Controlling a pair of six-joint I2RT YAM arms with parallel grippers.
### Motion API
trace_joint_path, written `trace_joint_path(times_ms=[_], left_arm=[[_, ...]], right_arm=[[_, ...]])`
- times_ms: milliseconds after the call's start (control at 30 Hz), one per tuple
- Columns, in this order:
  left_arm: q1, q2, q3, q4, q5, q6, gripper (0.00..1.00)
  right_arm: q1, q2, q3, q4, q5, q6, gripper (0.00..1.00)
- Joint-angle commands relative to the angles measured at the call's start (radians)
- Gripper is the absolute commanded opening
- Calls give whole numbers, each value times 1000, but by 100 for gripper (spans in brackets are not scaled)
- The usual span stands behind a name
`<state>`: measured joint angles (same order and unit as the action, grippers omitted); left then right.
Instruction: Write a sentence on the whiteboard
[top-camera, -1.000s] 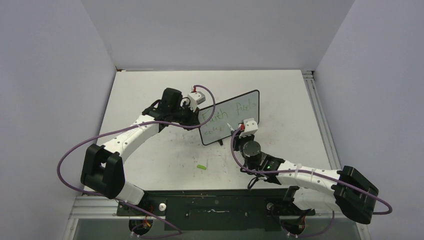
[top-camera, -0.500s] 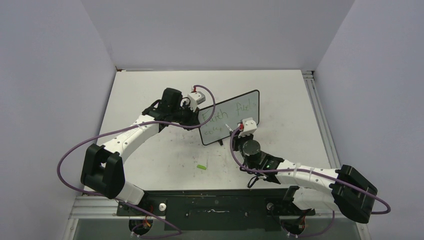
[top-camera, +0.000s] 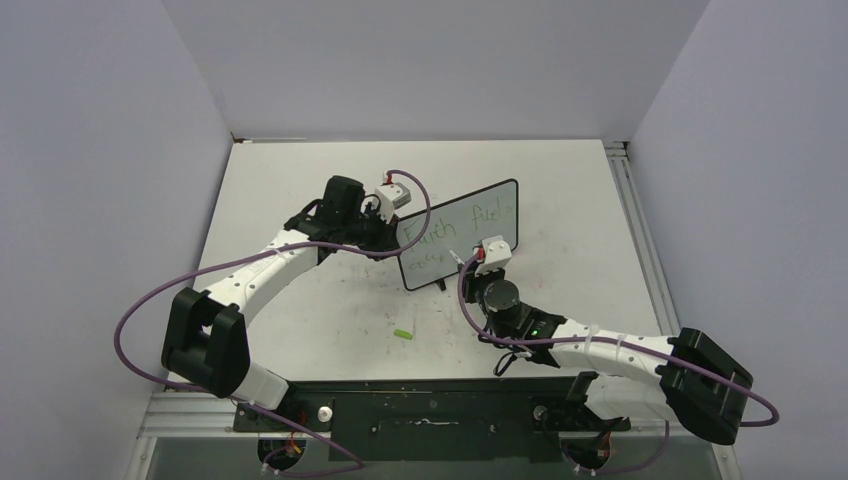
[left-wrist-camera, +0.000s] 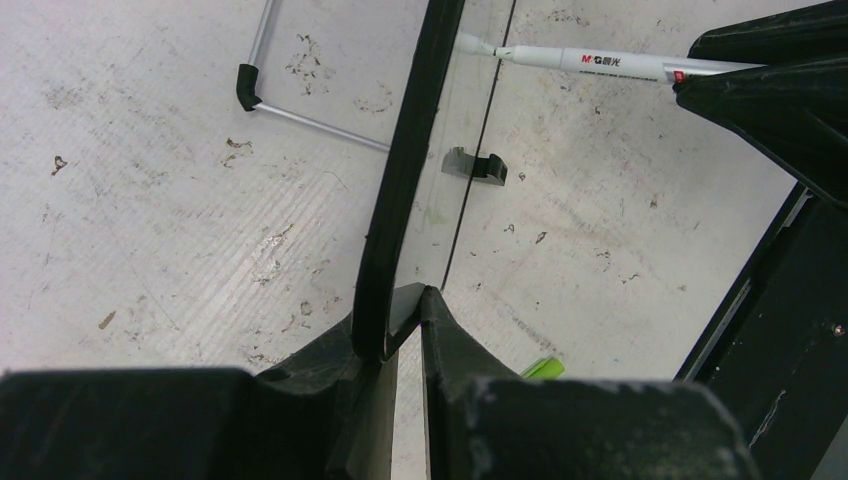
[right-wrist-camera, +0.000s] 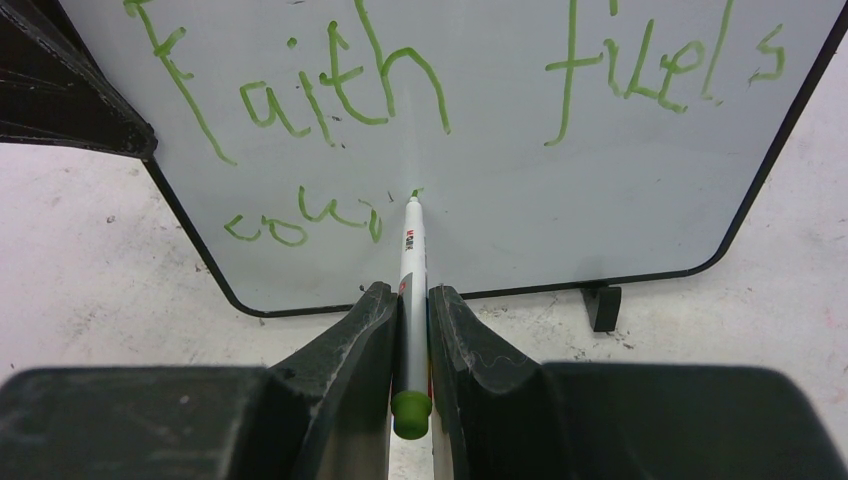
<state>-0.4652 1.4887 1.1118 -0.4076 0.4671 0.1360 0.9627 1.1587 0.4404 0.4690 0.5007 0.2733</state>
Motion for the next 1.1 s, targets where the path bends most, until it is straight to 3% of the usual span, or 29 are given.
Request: trace_joint_path(times_ms=[0, 1067], left_arm=[[-4, -8, 17, -28, -39, 41, 0], [-4, -9, 18, -29, -39, 42, 0]], right_arm=[[-3, 21, -7, 21, 0, 18, 5], [-3, -9, 12, 62, 54, -18, 5]])
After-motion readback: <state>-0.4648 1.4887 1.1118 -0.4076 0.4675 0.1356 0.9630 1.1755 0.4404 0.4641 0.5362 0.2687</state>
